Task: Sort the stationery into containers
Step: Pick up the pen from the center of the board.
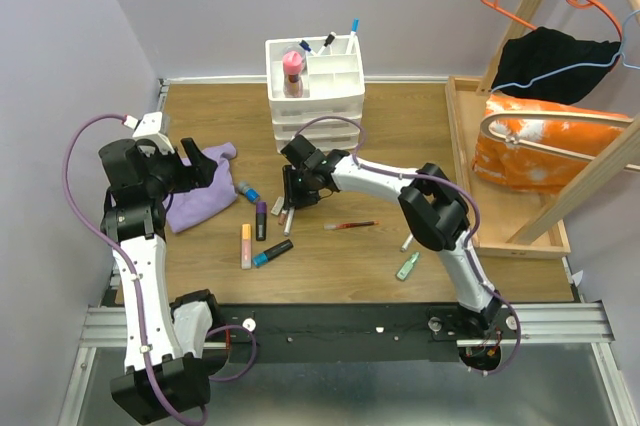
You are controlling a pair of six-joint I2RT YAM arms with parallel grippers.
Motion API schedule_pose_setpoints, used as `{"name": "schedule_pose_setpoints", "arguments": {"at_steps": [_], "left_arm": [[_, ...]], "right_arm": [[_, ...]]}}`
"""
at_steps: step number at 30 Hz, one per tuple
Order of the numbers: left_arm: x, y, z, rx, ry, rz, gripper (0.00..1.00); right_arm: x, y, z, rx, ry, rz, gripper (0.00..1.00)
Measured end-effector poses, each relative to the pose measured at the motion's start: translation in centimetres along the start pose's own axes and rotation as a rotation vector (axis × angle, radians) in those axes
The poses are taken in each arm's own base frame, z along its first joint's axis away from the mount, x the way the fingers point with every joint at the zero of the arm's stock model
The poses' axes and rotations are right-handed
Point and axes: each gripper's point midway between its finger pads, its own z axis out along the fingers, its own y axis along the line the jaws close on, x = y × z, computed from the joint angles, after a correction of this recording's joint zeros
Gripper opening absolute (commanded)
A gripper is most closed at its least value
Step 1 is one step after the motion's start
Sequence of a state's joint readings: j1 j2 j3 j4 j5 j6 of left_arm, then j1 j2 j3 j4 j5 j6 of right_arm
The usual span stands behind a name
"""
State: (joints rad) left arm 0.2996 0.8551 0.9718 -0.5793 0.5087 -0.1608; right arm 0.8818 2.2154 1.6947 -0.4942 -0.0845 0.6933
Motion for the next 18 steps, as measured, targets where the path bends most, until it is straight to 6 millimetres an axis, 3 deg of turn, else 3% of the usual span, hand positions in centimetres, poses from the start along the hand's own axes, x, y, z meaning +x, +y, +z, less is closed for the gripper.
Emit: {"name": "schedule_pose_setpoints", "arguments": {"at_steps": [6,18], "left_arm": [[0.2,0.1,0.1,-0.003,0.003,-0.002,0.86],[0.2,0.1,0.1,-0.005,0.003,-0.001,0.86]], "right_arm": [[-0.7,1.0,0.9,0.021,-0.033,-0.001,0.41],[-1.0,-0.3,0.5,0.093,-0.072,0.050,0.41]]}}
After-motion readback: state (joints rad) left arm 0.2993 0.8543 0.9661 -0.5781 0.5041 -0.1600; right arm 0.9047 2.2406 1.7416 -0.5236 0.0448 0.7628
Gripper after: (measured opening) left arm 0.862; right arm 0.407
